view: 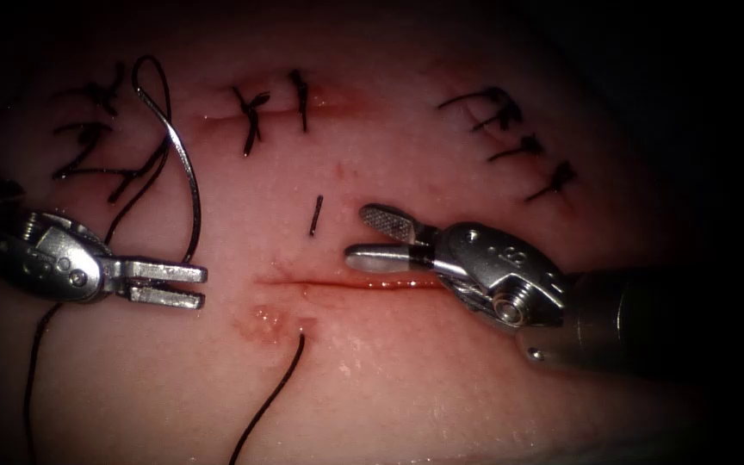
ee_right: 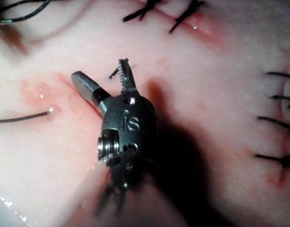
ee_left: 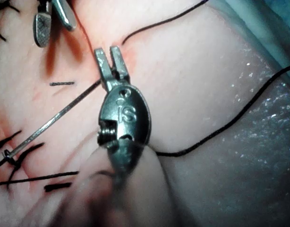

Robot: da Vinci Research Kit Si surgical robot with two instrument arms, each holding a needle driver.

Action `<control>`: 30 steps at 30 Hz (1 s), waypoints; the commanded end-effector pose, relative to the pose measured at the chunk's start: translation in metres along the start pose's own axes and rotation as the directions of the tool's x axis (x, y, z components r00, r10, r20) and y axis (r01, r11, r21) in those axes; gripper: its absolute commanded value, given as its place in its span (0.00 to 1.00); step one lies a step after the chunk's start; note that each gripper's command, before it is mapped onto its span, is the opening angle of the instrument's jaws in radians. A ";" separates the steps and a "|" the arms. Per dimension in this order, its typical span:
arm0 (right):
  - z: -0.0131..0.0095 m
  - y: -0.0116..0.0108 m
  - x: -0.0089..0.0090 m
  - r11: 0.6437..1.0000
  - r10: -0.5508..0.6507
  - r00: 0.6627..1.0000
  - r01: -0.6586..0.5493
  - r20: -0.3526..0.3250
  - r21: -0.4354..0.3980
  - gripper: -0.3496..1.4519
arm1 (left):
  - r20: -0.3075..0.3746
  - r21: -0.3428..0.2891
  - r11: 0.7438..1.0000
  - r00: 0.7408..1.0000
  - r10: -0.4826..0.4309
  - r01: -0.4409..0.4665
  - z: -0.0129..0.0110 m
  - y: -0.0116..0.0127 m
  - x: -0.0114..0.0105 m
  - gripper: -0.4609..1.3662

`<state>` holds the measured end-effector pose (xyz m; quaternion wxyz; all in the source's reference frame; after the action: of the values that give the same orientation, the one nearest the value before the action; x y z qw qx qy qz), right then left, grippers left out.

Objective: Wound Closure
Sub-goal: Use the right gripper to adjust the short tail and lengthen it

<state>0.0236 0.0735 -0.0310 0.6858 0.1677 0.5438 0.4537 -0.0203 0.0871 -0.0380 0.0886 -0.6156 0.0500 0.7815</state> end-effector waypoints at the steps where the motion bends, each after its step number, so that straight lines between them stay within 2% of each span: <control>1: 0.0003 0.0000 -0.0002 1.000 0.015 1.000 -0.015 0.002 0.001 0.76 | 0.000 -0.003 1.000 1.000 0.000 0.000 0.0000 0.0000 0.0000 0.06; 6: 0.0016 0.0005 -0.0011 1.000 0.023 1.000 -0.023 -0.007 -0.019 0.77 | 0.000 -0.004 1.000 1.000 0.000 0.000 -0.0001 0.0000 0.0000 0.06; 17: 0.0033 0.0021 -0.0018 0.996 0.077 0.997 -0.079 -0.022 -0.051 0.78 | -0.001 -0.005 1.000 1.000 0.005 -0.005 -0.0001 -0.0001 0.0000 0.06; 23: 0.0043 0.0024 -0.0022 0.991 0.116 0.993 -0.118 -0.032 -0.063 0.74 | -0.001 -0.005 1.000 1.000 0.005 -0.005 -0.0001 -0.0001 0.0000 0.06; 26: 0.0047 0.0025 -0.0027 0.986 0.150 0.988 -0.151 -0.024 -0.071 0.75 | -0.001 -0.005 1.000 1.000 0.005 -0.005 -0.0001 -0.0001 0.0000 0.06; 30: 0.0054 0.0026 -0.0033 0.982 0.169 0.985 -0.167 0.020 -0.093 0.75 | -0.001 -0.005 1.000 1.000 0.005 -0.005 -0.0002 -0.0001 0.0000 0.06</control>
<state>0.0275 0.0734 -0.0250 0.6636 0.1897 0.4881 0.5342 -0.0201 0.0872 -0.0380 0.0861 -0.6157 0.0512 0.7816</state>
